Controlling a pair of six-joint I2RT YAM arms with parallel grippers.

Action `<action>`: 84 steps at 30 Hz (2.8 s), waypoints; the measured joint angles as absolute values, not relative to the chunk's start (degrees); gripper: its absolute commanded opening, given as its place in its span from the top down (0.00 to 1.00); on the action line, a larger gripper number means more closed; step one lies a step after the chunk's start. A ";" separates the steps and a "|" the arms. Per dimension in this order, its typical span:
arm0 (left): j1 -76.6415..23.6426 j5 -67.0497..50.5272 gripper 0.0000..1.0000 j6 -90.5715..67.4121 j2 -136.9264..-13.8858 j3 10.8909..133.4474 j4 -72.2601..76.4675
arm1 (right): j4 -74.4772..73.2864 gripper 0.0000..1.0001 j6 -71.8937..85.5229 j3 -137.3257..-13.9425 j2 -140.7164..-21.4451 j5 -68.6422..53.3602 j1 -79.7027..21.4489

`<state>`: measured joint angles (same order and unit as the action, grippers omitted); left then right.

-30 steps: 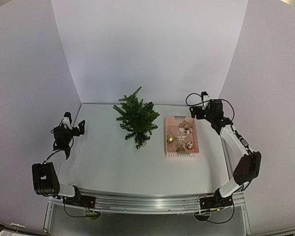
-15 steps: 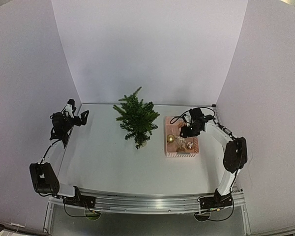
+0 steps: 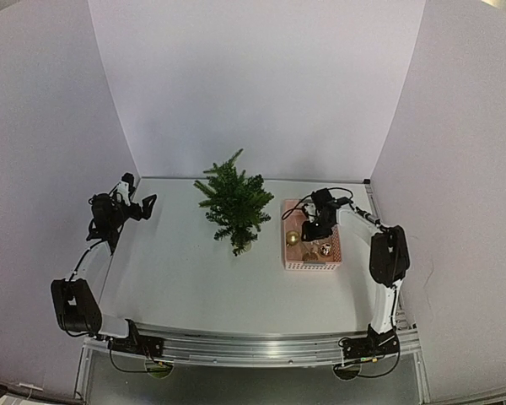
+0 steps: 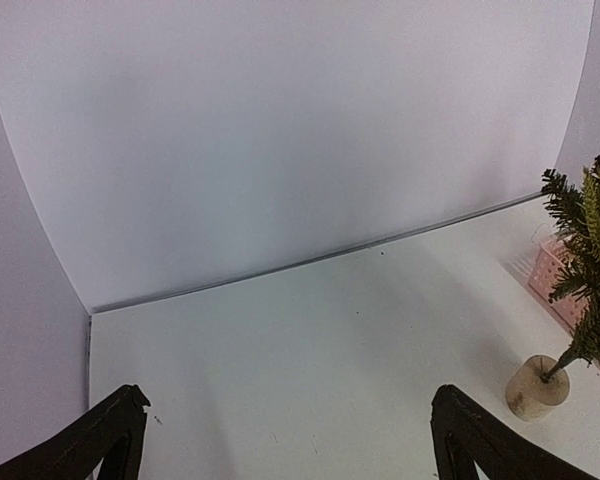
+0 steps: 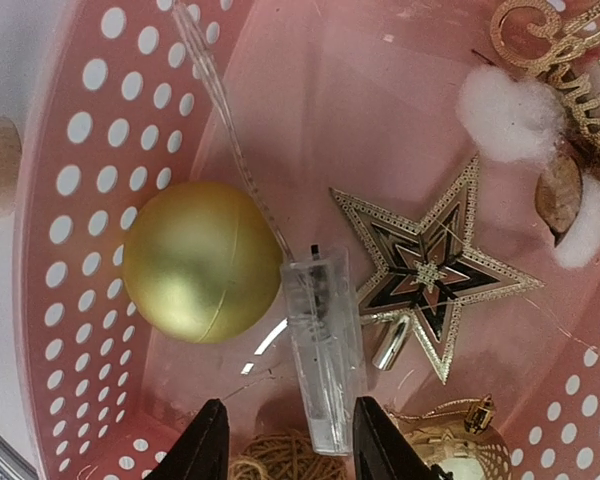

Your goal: Decorate the small christmas tree

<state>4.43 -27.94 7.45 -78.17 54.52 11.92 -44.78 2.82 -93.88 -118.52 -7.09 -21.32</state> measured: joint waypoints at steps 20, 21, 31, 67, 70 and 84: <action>4.43 -27.94 0.00 10.30 -78.19 54.50 11.97 | -45.17 0.71 2.99 -94.45 -123.64 -2.48 -21.91; 4.43 -27.94 0.00 10.58 -78.19 54.50 11.97 | -45.18 0.72 2.99 -94.52 -123.87 -2.49 -21.91; 4.43 -27.94 0.00 12.21 -78.31 54.50 11.99 | -45.30 0.93 2.67 -96.10 -124.29 -2.63 -21.91; 4.43 -31.58 0.00 11.52 -78.85 54.52 17.13 | -46.13 0.94 -3.56 -136.42 -106.03 1.60 -21.91; 4.43 -31.93 0.00 10.62 -78.77 54.52 17.63 | -42.15 0.95 -3.53 -138.22 -101.90 -3.39 -21.91; 1.69 -42.27 0.00 5.16 -75.59 67.53 11.22 | -30.59 0.95 9.42 -127.13 -85.49 -30.73 -25.44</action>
<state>1.69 -42.27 5.16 -75.59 67.53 11.22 -30.59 9.42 -127.13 -85.49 -30.73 -25.44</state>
